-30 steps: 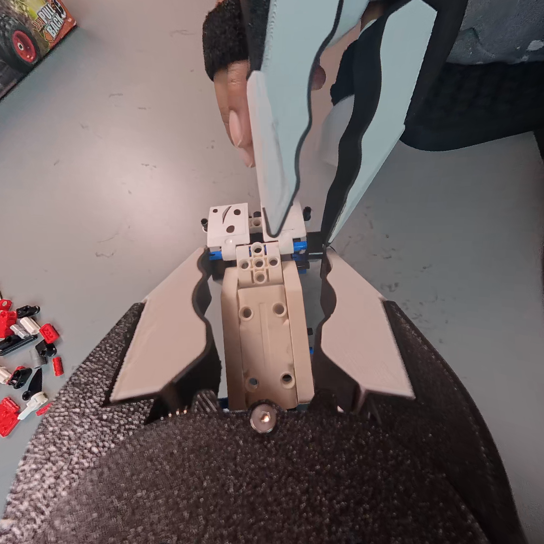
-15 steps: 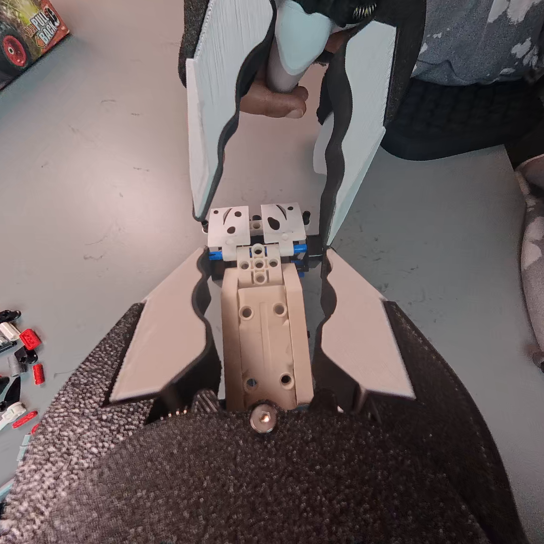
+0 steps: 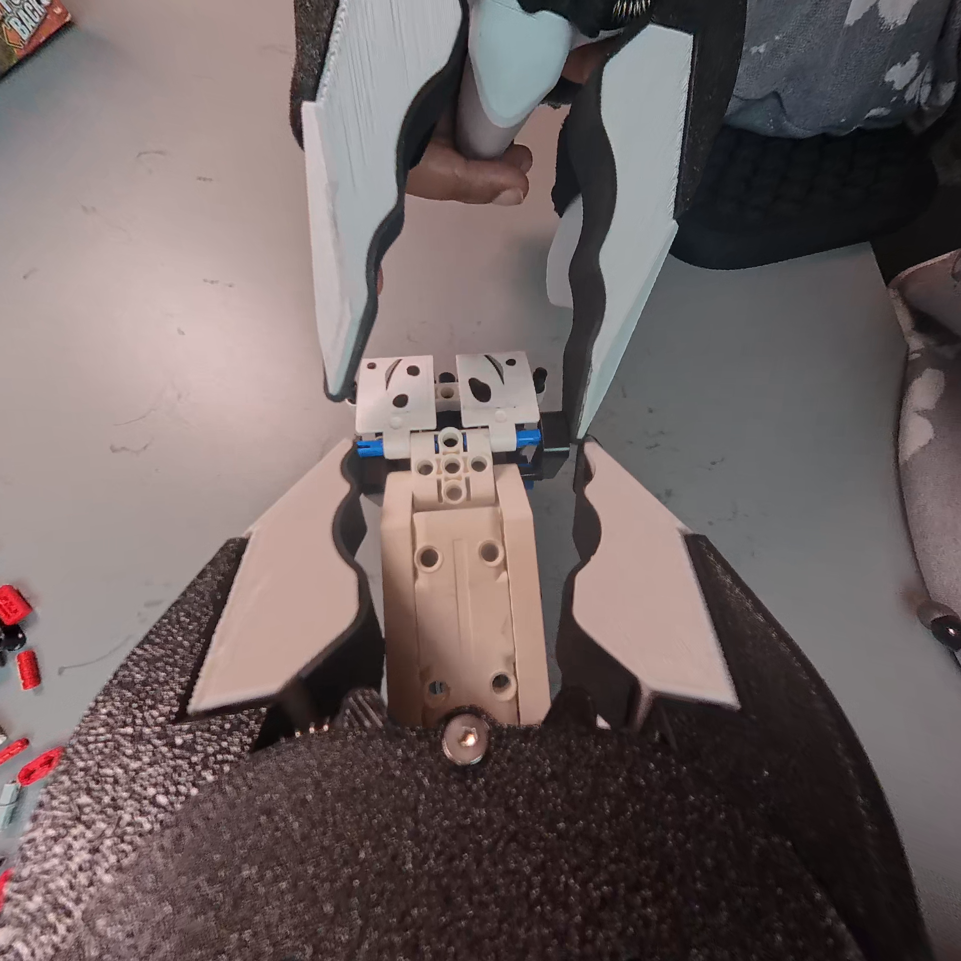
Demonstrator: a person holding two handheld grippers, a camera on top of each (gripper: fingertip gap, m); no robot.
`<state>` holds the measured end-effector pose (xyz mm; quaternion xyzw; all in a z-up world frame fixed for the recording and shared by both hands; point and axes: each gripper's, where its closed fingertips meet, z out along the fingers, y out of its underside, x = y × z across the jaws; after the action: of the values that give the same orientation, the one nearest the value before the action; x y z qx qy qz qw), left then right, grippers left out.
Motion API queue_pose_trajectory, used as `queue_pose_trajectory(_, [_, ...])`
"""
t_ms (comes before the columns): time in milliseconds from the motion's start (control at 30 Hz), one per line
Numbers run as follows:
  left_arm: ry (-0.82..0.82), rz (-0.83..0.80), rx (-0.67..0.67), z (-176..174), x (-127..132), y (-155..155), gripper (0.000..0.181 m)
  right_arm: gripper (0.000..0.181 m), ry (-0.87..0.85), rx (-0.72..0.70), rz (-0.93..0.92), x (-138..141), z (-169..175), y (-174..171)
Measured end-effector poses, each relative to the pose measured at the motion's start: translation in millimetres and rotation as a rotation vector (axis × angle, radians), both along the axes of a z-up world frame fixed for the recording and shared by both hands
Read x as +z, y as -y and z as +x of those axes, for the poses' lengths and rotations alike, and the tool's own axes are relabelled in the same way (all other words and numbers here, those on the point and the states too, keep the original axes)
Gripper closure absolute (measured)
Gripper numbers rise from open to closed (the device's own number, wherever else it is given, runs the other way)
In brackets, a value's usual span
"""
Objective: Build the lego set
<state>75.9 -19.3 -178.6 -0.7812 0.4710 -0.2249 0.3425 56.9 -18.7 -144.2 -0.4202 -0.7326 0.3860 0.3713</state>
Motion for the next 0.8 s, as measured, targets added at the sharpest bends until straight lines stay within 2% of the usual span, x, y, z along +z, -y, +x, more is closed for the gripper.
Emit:
queue_pose_trajectory(433, [-0.063,0.009,0.047,-12.5,2.4,2.4,0.093,0.12,-0.009,-0.021,0.056,-0.8,-3.3,-2.0])
queue_pose_trajectory(600, [-0.076,0.034,0.083,-22.1,7.9,0.6,0.092,0.132,-0.043,-0.012,0.155,0.7,-3.8,-1.2])
queue_pose_trajectory(800, [-0.098,-0.032,0.122,-29.7,-6.6,-2.8,0.09,0.149,-0.082,0.0,0.29,0.8,-5.2,0.0])
